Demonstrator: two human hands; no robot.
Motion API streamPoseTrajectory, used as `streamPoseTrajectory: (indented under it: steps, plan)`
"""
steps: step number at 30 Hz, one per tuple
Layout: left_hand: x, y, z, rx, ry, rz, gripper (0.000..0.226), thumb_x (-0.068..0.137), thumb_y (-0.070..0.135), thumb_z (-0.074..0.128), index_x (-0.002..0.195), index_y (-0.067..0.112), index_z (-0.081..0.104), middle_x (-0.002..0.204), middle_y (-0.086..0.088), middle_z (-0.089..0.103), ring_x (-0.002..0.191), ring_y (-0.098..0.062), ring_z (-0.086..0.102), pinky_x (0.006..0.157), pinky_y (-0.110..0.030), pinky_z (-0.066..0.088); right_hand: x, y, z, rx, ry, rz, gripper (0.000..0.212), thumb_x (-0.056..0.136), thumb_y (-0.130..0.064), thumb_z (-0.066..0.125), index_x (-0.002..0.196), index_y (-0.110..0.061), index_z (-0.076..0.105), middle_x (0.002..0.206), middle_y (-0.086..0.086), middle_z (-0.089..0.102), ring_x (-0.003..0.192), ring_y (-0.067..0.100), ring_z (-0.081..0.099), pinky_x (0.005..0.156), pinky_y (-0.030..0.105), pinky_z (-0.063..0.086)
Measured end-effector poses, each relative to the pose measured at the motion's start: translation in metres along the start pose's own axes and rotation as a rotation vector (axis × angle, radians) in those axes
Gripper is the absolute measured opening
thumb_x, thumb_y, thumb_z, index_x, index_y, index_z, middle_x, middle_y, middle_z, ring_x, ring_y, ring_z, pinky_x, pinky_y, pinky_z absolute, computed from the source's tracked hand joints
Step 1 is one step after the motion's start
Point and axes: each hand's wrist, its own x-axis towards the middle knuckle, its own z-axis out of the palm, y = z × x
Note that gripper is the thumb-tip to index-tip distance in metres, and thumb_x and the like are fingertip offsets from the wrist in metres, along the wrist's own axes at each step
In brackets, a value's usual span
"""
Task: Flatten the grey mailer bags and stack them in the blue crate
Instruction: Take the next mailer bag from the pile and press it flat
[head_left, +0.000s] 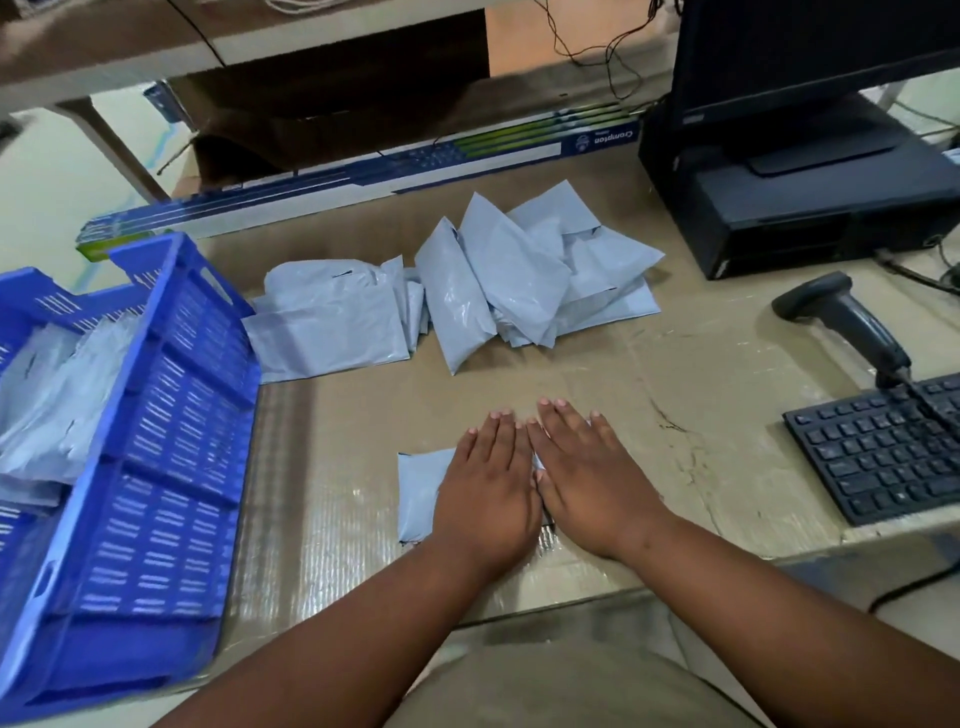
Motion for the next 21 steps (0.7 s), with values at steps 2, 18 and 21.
streamPoseTrajectory:
  steps: [2,18,21]
  plan:
    - [0.001,-0.002,0.000,-0.001,-0.018,0.007,0.066,0.105,0.038,0.031,0.163,0.006,0.036,0.170,-0.018,0.032,0.159,-0.033,0.027,0.128,-0.052,0.026,0.000,0.000,0.000,0.004,-0.003,0.007,0.063,0.107,-0.043,0.026,0.165,-0.018,0.032,0.175,0.008,0.020,0.162,0.026,0.015,0.130,0.052,0.016]
    - [-0.048,-0.067,-0.023,0.023,-0.039,-0.156,0.078,0.106,0.064,0.023,0.170,0.021,0.011,0.178,-0.006,0.003,0.164,-0.027,0.002,0.130,-0.057,0.010,0.015,-0.026,-0.017,-0.076,0.002,-0.124,0.072,0.106,-0.056,0.025,0.168,-0.020,0.020,0.178,0.009,0.002,0.164,0.026,0.000,0.130,0.057,0.005]
    - [-0.056,-0.076,-0.019,-0.024,-0.036,-0.127,0.078,0.107,0.061,0.022,0.170,0.017,0.012,0.178,-0.005,0.004,0.164,-0.022,0.001,0.132,-0.051,0.010,0.023,-0.040,-0.006,-0.084,-0.033,-0.194,0.069,0.107,-0.054,0.022,0.167,-0.020,0.025,0.177,0.006,0.009,0.164,0.024,0.005,0.129,0.057,0.005]
